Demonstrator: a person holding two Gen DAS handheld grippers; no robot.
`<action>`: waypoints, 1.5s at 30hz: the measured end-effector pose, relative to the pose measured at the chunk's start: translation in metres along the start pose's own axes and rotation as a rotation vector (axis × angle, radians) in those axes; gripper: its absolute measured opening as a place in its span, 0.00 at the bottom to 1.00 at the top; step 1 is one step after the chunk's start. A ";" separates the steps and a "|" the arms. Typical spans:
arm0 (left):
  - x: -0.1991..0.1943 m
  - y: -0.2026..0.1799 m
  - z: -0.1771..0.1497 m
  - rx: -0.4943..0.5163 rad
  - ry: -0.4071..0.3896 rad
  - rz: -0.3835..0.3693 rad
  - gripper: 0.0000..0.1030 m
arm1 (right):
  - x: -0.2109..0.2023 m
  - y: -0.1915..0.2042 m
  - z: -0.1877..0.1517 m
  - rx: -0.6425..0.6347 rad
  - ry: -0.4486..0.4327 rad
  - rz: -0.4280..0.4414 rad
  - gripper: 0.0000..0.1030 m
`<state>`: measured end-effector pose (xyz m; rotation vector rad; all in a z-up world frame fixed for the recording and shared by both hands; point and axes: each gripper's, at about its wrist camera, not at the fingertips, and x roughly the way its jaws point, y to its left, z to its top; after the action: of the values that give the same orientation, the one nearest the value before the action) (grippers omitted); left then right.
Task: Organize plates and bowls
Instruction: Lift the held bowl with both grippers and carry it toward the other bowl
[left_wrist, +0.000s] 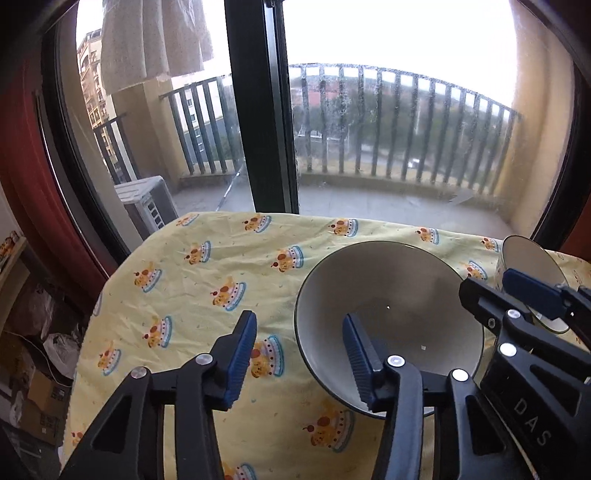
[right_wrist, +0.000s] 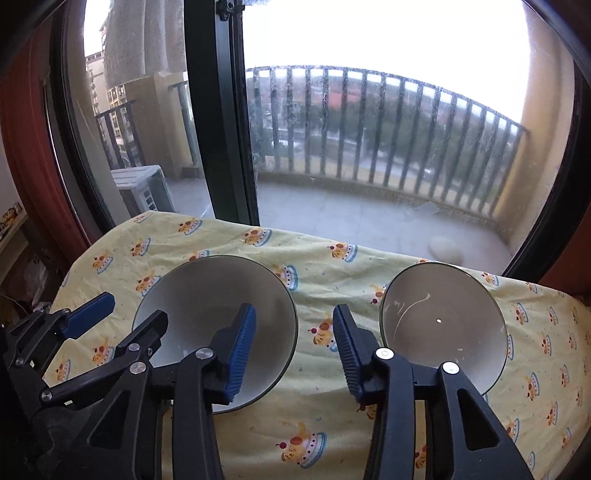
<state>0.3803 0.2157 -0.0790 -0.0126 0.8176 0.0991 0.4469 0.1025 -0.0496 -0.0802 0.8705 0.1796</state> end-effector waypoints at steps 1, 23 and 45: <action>0.000 0.000 0.000 -0.013 -0.003 -0.007 0.41 | 0.005 0.001 -0.002 -0.006 0.017 0.002 0.42; 0.012 -0.001 -0.003 -0.004 0.038 -0.027 0.11 | 0.026 0.006 -0.009 -0.028 0.092 0.001 0.12; -0.045 -0.021 -0.040 0.013 0.045 -0.042 0.11 | -0.039 -0.004 -0.052 -0.010 0.115 -0.018 0.11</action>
<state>0.3222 0.1887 -0.0740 -0.0200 0.8621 0.0546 0.3843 0.0860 -0.0531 -0.1083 0.9838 0.1635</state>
